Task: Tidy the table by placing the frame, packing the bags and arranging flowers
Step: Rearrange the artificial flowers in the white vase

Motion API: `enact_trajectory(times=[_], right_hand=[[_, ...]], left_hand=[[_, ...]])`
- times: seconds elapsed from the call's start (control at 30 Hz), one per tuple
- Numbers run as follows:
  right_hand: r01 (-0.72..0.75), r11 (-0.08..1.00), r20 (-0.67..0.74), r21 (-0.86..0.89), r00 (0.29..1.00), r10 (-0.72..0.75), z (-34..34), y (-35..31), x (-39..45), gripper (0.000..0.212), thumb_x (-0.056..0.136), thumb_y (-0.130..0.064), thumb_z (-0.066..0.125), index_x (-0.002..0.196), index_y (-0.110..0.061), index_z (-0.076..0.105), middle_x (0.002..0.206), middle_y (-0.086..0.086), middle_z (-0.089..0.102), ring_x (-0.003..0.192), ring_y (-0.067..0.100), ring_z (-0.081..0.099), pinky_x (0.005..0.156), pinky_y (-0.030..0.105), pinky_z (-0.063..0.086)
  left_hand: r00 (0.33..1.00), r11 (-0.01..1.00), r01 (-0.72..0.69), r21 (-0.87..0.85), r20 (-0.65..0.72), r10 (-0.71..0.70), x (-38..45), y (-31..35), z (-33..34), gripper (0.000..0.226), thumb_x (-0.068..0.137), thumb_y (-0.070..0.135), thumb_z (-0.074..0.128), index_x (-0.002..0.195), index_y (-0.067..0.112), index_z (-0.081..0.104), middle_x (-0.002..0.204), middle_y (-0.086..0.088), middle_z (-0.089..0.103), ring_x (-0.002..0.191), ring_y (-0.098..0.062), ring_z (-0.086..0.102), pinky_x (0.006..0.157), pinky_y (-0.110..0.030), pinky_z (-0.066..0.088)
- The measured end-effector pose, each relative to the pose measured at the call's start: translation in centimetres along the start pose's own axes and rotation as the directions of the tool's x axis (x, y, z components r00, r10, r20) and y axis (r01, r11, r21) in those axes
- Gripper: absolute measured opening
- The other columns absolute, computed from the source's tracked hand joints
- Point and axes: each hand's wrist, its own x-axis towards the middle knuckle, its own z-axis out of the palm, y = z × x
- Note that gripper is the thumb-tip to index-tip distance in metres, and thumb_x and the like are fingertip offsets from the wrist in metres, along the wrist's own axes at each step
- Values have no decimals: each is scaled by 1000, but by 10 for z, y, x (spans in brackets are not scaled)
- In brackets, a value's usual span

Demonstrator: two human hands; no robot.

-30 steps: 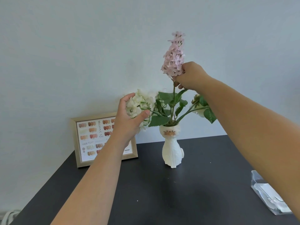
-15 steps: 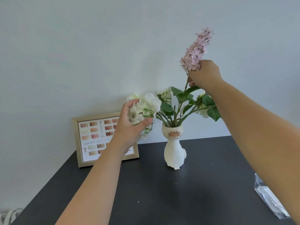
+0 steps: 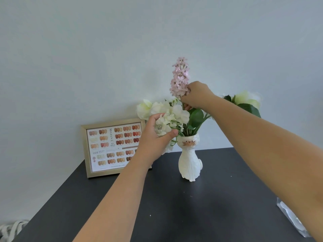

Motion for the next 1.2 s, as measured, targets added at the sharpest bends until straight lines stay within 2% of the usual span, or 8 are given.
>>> enact_trajectory(times=[0.13,0.4,0.53,0.63,0.77,0.87,1.0,1.2], right_hand=[[12,998,-62,-60,998,-15,6,9,-2,27,84,-12,58,66,-14,37,68,2,53,61,18,50,49,23,39],[-6,1000,50,11,999,5,-1,17,-7,31,87,-23,65,68,-9,44,66,1,46,67,23,44,54,24,37],[-86,912,93,400,994,52,-25,38,-24,50,84,-34,72,128,-19,53,98,6,73,94,23,70,82,35,56],[12,855,-54,518,998,19,-38,57,-51,40,86,-30,68,124,-32,56,102,-2,71,92,13,68,80,31,55],[146,843,-456,518,880,129,2,89,-106,20,86,-3,52,88,-17,67,67,-4,65,65,17,58,59,30,46],[-112,848,-193,517,950,244,35,112,-113,21,90,-8,51,98,-18,69,73,1,67,68,19,55,64,32,46],[-353,474,182,807,911,369,31,119,-75,33,92,-30,63,121,-16,60,108,4,67,88,21,59,75,30,48],[-80,414,-94,907,918,385,32,109,-49,11,92,-20,64,83,-14,65,81,4,67,71,17,58,66,25,50]], left_hand=[[999,999,18,-33,-40,-19,2,-1,6,56,82,31,82,125,44,48,130,13,60,117,-7,60,100,-36,53],[994,999,36,-10,-102,-37,8,4,20,60,80,36,81,129,38,47,130,6,59,112,-9,61,79,-20,52],[992,999,48,10,-114,-47,8,3,18,64,82,38,80,135,35,45,132,7,57,112,-7,60,79,-20,50],[993,999,37,17,-113,-35,8,2,17,62,83,38,79,135,35,46,132,9,57,107,2,57,77,-16,48],[993,999,44,21,-111,-41,10,-4,20,65,76,47,79,130,41,45,131,8,58,114,-10,61,94,-36,55],[993,999,44,-2,-112,-44,11,-4,24,66,76,45,80,132,38,46,132,8,58,117,-11,60,98,-37,53],[993,999,38,12,-113,-36,12,-1,25,62,80,39,80,132,35,46,130,7,60,116,-11,60,91,-27,51],[993,996,28,85,-120,-17,12,2,26,62,82,40,79,133,31,46,128,6,60,114,-14,60,85,-23,49]])
